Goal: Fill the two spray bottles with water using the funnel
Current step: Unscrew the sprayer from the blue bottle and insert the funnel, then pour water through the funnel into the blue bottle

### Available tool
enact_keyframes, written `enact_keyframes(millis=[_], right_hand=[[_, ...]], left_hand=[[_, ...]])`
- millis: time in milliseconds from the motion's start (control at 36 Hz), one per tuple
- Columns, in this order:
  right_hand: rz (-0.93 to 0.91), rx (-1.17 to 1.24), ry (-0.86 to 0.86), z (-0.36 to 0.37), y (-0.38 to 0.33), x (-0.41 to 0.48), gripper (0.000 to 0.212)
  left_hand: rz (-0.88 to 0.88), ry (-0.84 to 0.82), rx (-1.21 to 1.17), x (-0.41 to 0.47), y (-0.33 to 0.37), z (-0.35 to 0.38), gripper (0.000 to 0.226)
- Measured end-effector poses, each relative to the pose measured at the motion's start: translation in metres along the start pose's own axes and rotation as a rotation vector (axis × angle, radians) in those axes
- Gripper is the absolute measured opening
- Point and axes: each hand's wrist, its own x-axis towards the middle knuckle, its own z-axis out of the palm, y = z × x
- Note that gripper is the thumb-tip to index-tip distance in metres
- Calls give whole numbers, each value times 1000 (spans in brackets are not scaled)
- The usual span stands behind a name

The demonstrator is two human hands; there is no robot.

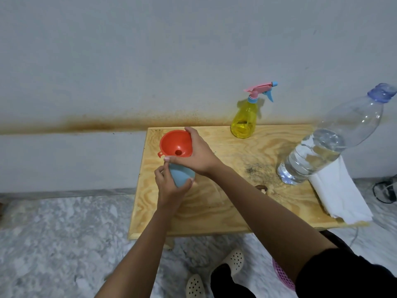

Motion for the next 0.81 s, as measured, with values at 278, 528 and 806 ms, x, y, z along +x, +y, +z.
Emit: enact_keyframes(millis=[278,528,806], right_hand=[[4,46,12,-5,7,-8,107],[95,-57,212,-47,68,-76,69],[300,-524,579,-113,174,-163,58]], left_hand=[[-56,13,-70,-19,0,-1,102],[-16,7,204,-89,2,32,58],[430,-277,160,-64,121,107,72]])
